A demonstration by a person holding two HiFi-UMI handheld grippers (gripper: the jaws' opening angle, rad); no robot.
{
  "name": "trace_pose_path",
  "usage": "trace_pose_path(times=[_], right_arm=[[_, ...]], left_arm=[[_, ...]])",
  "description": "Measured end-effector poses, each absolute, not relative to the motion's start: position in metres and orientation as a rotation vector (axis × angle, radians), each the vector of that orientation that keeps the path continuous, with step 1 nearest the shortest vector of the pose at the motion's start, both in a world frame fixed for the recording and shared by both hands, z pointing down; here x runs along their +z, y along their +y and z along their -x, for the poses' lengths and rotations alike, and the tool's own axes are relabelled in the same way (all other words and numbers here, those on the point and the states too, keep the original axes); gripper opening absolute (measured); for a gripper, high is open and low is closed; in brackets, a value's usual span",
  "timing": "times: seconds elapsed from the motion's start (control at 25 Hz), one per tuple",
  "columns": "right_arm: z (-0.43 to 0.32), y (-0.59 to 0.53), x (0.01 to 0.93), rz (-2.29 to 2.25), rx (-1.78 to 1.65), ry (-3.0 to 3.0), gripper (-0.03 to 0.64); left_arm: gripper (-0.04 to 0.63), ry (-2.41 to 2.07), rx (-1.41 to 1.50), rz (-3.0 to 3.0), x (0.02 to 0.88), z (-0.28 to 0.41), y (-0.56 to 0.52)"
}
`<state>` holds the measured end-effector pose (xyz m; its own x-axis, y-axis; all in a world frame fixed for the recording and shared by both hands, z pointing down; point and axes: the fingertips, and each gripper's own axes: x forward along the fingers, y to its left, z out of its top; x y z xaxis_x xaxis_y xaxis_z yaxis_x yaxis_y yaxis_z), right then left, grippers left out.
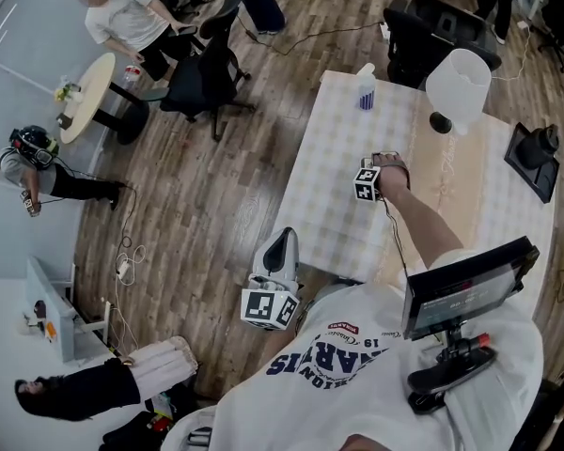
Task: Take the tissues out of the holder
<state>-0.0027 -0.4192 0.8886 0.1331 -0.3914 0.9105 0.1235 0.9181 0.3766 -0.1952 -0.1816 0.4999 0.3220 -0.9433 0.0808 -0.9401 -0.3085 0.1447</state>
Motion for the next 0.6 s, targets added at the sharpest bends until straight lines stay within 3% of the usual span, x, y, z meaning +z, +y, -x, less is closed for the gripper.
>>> trace_pose_path(times=[0.6], right_arm=[[0.0014,-0.4165,0.8855,-0.226,-0.364,-1.393,0.408]], left_arm=[[0.002,-1.759,-0.028,-2.394,0.5029,0.2011,-0.1758]])
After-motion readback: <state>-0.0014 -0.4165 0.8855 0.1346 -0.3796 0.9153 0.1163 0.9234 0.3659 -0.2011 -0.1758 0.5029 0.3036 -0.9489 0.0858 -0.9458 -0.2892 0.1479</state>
